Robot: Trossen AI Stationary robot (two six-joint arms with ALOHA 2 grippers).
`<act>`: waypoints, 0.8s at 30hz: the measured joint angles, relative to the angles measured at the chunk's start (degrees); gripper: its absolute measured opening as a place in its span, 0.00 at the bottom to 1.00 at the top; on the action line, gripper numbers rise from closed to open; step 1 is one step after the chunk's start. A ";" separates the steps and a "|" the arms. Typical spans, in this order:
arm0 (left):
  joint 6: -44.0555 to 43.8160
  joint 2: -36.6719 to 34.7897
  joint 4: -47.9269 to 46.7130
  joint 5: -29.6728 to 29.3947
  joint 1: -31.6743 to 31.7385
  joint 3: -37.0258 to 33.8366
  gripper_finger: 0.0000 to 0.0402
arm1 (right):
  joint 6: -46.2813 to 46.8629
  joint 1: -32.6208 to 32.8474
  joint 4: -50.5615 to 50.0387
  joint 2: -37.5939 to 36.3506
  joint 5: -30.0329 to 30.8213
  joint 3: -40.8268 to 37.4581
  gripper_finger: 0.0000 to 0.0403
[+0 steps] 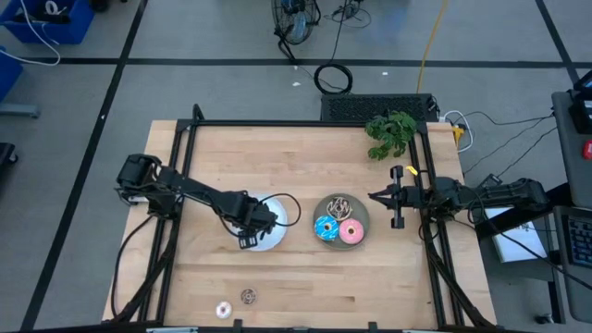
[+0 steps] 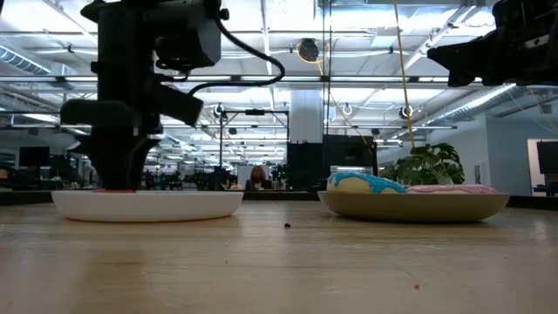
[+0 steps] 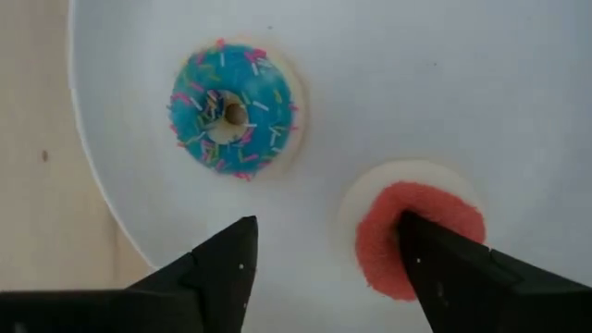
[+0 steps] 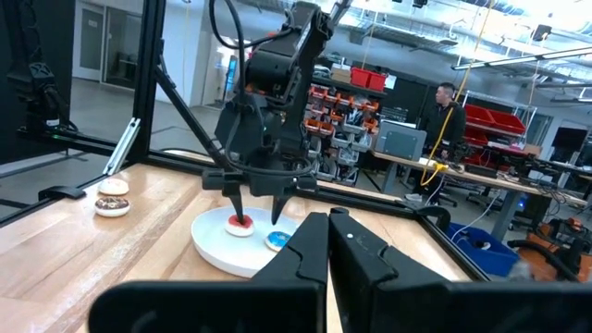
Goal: Pick & Place donuts
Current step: Put the small orange donut on the white plate, then put the small brown donut on the white plate
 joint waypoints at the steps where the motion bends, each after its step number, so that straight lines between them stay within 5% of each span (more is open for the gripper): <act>1: 0.81 0.00 -0.24 -0.06 0.00 0.52 0.66 | 0.00 0.01 0.00 0.00 0.00 0.01 0.00; 14: 2.18 0.02 -8.95 0.54 -2.72 18.93 0.52 | -0.55 0.00 -0.38 0.01 0.00 0.02 0.00; 18: 1.47 0.00 -8.40 6.57 -7.83 20.51 0.46 | -1.62 0.00 -0.39 0.01 0.00 0.00 0.00; 24: -4.60 0.00 -7.46 5.33 -17.87 19.30 0.33 | -1.70 0.00 -0.39 0.00 0.00 0.02 0.00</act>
